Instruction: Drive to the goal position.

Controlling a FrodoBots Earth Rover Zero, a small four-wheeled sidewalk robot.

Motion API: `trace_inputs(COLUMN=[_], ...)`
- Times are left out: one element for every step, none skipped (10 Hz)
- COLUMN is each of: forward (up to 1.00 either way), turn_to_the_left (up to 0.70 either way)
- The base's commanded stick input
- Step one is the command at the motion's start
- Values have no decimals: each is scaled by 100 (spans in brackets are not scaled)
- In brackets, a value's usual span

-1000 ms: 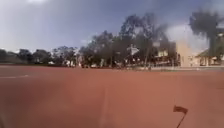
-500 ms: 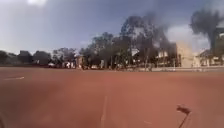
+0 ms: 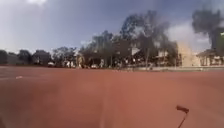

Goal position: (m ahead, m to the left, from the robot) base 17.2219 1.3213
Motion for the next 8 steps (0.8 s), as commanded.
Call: trace_inputs(forward=[70,70,70,70,70,70,70,70], turn_to_the_left=[0,0,0,0,0,0,0,0])
